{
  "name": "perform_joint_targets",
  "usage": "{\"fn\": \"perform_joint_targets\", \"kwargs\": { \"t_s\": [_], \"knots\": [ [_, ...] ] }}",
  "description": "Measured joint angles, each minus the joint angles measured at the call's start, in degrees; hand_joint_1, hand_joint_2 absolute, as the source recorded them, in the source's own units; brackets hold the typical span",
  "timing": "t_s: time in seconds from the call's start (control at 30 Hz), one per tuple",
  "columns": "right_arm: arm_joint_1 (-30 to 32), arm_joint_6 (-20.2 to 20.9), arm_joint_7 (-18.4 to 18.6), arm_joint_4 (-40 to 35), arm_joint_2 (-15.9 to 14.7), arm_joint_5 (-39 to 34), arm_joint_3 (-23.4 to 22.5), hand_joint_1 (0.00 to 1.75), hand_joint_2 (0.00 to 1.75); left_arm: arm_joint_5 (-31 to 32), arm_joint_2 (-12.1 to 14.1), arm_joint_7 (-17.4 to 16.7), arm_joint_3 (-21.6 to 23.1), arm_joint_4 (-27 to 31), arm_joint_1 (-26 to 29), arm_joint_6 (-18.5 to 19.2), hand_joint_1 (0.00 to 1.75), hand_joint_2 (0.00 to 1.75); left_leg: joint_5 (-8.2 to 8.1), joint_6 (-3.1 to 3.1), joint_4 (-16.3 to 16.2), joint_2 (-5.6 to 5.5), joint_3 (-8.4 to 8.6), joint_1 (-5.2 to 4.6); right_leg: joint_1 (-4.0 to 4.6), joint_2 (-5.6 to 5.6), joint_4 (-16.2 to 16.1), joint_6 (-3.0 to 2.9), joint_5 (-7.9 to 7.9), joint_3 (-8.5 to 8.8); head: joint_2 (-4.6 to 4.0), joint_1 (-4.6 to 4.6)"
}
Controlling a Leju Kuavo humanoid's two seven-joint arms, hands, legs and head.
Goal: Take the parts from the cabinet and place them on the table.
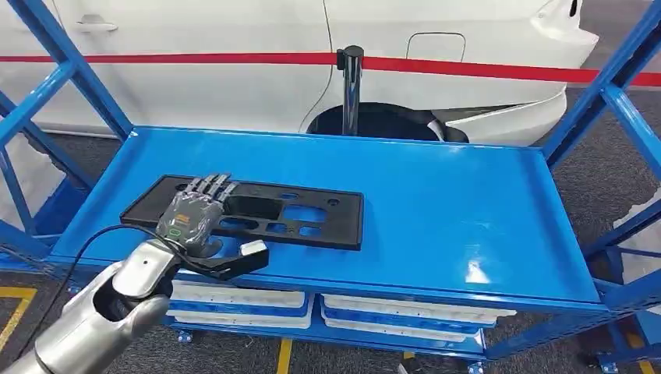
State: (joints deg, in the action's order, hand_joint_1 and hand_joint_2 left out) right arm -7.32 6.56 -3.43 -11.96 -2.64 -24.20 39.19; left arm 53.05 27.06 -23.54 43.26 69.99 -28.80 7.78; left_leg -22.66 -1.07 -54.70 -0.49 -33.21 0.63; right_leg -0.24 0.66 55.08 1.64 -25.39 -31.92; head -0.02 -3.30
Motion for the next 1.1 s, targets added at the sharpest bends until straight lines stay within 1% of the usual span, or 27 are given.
{"fn": "perform_joint_targets", "kwargs": {
  "t_s": [0.23,0.53,0.57,0.6,0.8,0.93,1.1],
  "knots": [
    [0.0,0.0,0.0,0.0,0.0,0.0,0.1,0.00,0.00,0.8,0.0,-0.3,-1.0,-0.6,0.5,-1.5,0.00,1.75,0.00,0.00,0.0,0.00,-0.01,0.00,0.00,0.00,0.0,0.00,0.00,0.00,0.00,0.00],
    [0.0,0.0,0.2,0.0,0.0,0.0,0.1,0.00,0.00,1.8,0.6,-0.4,-2.8,-1.8,2.7,-5.4,0.00,1.75,0.00,0.00,0.0,0.00,-0.01,0.00,0.00,0.00,0.0,0.00,-0.01,0.00,0.00,0.00],
    [0.0,0.0,0.3,0.0,0.0,0.0,0.1,0.00,0.00,1.8,0.7,-0.4,-3.0,-2.0,3.0,-5.7,1.64,1.75,0.00,0.00,0.0,0.00,0.00,0.00,0.00,0.00,0.0,0.00,-0.01,0.00,0.00,0.00],
    [0.0,0.0,0.3,0.0,0.0,0.0,0.1,0.00,0.00,1.8,0.7,-0.4,-3.2,-2.1,3.3,-5.9,1.75,1.75,0.00,0.00,0.0,0.00,-0.01,0.00,0.00,0.00,0.0,0.00,-0.01,0.00,0.00,0.00],
    [0.0,0.0,0.3,0.0,0.0,0.0,0.2,0.00,0.00,1.3,0.7,-0.6,-4.4,-2.6,4.3,-6.8,1.75,1.75,0.00,0.00,0.0,0.00,0.00,0.00,0.00,0.00,0.0,0.00,-0.01,0.00,0.00,0.00],
    [0.0,0.0,0.3,0.0,0.0,0.0,0.2,0.00,0.00,0.4,0.7,-0.6,-5.1,-2.8,4.8,-6.2,1.75,1.75,0.00,0.00,0.0,0.00,0.00,0.00,0.00,0.00,0.0,0.00,-0.01,0.00,0.00,0.00],
    [-0.1,0.0,0.3,0.0,0.0,0.0,0.2,0.00,0.00,-2.4,0.7,-0.1,-5.9,-2.9,4.8,-4.5,1.75,1.75,0.00,0.00,0.0,0.01,0.01,0.01,0.00,0.01,0.0,0.00,-0.01,0.01,0.00,0.00]
  ]
}}
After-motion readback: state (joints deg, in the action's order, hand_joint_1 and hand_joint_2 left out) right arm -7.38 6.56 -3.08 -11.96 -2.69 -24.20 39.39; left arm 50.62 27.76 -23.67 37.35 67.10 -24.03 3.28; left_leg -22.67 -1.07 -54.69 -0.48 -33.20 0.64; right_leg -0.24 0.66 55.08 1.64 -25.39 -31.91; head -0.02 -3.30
